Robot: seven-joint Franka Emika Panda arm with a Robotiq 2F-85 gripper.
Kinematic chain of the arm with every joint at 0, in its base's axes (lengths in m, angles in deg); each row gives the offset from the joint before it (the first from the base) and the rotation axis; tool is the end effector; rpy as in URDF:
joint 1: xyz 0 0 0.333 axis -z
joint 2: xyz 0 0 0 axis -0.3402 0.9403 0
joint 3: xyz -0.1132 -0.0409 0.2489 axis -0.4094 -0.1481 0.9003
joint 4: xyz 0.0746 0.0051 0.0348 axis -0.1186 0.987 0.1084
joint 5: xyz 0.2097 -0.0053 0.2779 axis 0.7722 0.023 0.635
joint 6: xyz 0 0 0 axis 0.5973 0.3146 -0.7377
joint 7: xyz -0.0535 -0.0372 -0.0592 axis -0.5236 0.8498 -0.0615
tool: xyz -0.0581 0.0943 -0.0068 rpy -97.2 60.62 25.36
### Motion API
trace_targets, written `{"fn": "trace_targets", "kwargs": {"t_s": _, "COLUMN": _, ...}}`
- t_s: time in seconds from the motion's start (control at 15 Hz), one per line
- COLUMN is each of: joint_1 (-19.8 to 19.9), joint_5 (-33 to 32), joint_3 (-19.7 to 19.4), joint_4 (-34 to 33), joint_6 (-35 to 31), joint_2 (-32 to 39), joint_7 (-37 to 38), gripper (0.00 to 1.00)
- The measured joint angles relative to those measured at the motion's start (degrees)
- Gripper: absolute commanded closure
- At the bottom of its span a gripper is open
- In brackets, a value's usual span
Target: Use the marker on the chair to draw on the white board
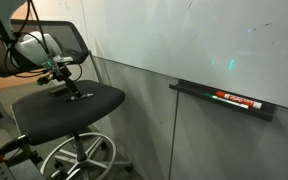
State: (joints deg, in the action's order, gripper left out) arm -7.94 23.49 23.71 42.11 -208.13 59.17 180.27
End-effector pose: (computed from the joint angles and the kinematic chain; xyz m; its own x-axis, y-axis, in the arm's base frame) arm 0.4189 0.3248 0.1448 0.8726 -0.2621 0.4122 -0.3511 -0.9232 0.1563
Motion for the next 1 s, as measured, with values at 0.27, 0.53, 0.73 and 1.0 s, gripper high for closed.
{"fn": "trace_targets", "kwargs": {"t_s": 0.27, "joint_1": 0.40, "joint_5": 0.00, "joint_3": -0.42, "joint_4": 0.03, "joint_6": 0.00, "joint_2": 0.46, "joint_7": -0.56, "gripper": 0.25}}
{"fn": "trace_targets", "kwargs": {"t_s": 0.53, "joint_1": 0.60, "joint_5": 0.00, "joint_3": -0.52, "joint_4": -0.10, "joint_6": -0.06, "joint_2": 0.65, "joint_7": -0.83, "gripper": 0.58}}
{"fn": "trace_targets", "kwargs": {"t_s": 0.73, "joint_1": 0.74, "joint_5": 0.00, "joint_3": -0.54, "joint_4": -0.19, "joint_6": -0.08, "joint_2": 0.65, "joint_7": -0.85, "gripper": 0.80}}
{"fn": "trace_targets", "kwargs": {"t_s": 1.0, "joint_1": 1.45, "joint_5": 0.00, "joint_3": -0.58, "joint_4": -0.16, "joint_6": -0.11, "joint_2": 0.65, "joint_7": -1.01, "gripper": 0.92}}
